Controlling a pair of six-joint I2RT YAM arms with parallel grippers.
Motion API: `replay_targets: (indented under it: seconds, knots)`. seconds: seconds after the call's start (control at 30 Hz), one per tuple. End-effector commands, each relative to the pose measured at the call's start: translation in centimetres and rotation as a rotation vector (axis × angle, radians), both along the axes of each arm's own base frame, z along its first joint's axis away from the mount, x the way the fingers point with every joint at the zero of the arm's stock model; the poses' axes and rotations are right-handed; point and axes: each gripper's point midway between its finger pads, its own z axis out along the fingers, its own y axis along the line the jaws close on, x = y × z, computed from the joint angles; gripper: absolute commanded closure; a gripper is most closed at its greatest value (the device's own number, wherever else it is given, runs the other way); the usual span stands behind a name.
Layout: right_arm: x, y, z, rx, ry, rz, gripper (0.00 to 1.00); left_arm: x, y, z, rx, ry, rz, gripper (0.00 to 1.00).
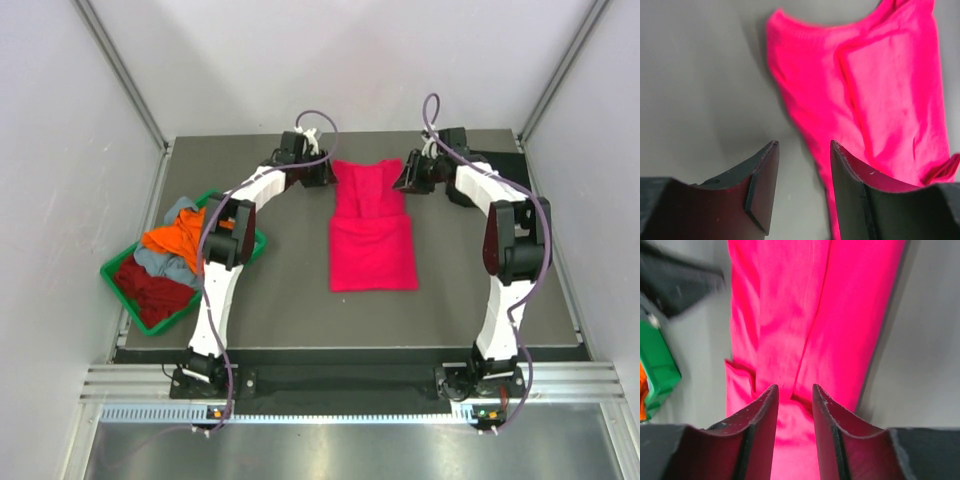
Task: Fold and stack the t-shirts
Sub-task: Fold the tshirt
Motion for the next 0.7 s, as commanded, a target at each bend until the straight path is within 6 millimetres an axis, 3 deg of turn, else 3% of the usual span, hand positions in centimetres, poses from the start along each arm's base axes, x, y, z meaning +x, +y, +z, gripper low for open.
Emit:
replay_targets:
  seconds: [0.0, 0.03, 0.07, 0.1, 0.17, 0.23, 0.27, 0.43, 0.63, 0.67]
  knots:
    - [-3.5, 1.9, 1.9, 0.008, -0.023, 0.031, 0.67, 3.1, -0.7, 2.2, -0.018, -0.146, 0.005, 0.49]
    - [-4.9, 3.1, 1.6, -0.007, -0.013, 0.056, 0.69, 3.5, -0.7, 2.1, -0.018, -0.150, 0.007, 0.49]
    - [-6.0, 3.6, 2.6, -0.011, -0.033, 0.072, 0.71, 4.0, -0.8, 2.6, -0.026, -0.163, 0.011, 0.49]
    - [-7.6, 3.9, 1.3, -0.026, 0.003, 0.074, 0.72, 4.1, -0.8, 1.6, -0.025, -0.153, 0.014, 0.49]
    - [-9.7, 6.0, 2.2, -0.011, -0.020, 0.115, 0.75, 4.7, -0.5, 1.2, -0.023, -0.155, 0.035, 0.49]
    - [-12.2, 8.1, 1.7, -0.004, 0.005, 0.147, 0.78, 5.2, -0.1, 0.3, -0.020, -0.152, 0.051, 0.49]
    - [-12.7, 9.0, 2.6, 0.009, -0.024, 0.162, 0.79, 5.3, -0.1, 0.0, -0.017, -0.153, 0.056, 0.50]
    - [-16.8, 13.3, 2.1, 0.020, -0.017, 0.147, 0.92, 6.3, 0.6, -0.6, 0.016, -0.194, 0.082, 0.50]
    - [-19.7, 15.7, -1.4, -0.002, 0.025, 0.122, 0.98, 6.7, 0.2, -0.4, -0.028, -0.213, 0.063, 0.53]
    - [-19.9, 15.9, -1.9, -0.014, 0.030, 0.120, 0.98, 7.1, -0.2, 0.5, -0.056, -0.247, 0.053, 0.54]
